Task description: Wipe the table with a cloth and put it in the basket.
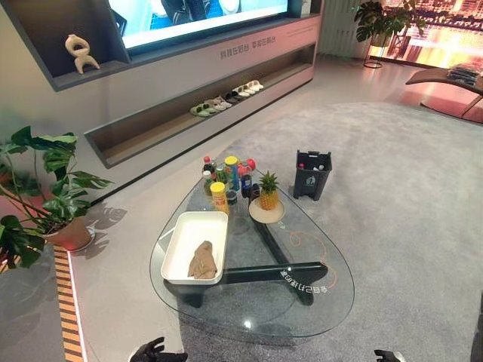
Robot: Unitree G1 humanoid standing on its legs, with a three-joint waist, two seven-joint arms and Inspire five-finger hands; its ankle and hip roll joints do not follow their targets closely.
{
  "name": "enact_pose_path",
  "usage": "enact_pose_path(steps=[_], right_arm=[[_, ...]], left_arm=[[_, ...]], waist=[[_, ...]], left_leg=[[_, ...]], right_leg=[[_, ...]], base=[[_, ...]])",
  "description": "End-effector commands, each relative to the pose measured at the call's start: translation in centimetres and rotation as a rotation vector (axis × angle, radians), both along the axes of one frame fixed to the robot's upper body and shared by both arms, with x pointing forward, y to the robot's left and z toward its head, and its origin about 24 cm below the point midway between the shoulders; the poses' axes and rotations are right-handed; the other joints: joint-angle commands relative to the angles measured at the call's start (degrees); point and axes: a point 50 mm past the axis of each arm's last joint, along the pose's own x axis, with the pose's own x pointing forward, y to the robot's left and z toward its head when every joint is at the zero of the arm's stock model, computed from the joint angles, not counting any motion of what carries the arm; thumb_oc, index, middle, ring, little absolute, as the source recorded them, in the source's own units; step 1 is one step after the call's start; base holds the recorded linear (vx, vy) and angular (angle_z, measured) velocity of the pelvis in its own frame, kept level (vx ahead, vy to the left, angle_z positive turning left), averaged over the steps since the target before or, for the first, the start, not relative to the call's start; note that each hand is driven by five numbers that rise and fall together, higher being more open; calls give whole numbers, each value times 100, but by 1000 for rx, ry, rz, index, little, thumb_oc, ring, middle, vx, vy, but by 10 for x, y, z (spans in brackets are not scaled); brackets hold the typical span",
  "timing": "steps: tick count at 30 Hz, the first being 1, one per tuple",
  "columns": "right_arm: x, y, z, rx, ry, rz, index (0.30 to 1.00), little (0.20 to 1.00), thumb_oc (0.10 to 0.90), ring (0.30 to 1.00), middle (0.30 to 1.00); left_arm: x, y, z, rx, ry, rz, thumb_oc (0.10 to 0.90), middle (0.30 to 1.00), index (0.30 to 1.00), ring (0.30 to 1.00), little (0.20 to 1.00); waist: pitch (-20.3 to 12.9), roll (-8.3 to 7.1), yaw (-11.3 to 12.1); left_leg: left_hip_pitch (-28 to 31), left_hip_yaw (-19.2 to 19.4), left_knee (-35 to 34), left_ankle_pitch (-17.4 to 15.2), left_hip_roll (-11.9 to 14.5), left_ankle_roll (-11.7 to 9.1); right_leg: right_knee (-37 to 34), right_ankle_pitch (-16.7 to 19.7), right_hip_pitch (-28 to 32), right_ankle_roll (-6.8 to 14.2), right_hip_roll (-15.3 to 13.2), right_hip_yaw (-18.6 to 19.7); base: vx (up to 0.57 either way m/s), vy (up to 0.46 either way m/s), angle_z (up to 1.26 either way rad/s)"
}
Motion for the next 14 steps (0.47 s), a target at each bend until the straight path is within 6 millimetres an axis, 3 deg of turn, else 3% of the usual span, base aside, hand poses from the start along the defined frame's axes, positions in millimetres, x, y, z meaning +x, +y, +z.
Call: enact_pose_path(steps=[1,14], right_arm=[[22,-3,5,-9,15,49,900,900,800,900,900],[17,2,2,34,69,67,900,900,800,900,900]], left_arm=[[30,9,10,54,-52,-53,800,900,900,900,900],[33,0,7,37,-33,-129,800,900,900,900,900]], waist=[[193,-64,85],[226,-45,69]], left_leg=[[255,260,79,-479,-414,214],[324,263,59,-505,-377,211]], right_leg=[[368,-216,40,-75,175,-71],[370,-234,82,-67,151,-67]], base=[[43,-5,-8],[56,-4,-1]])
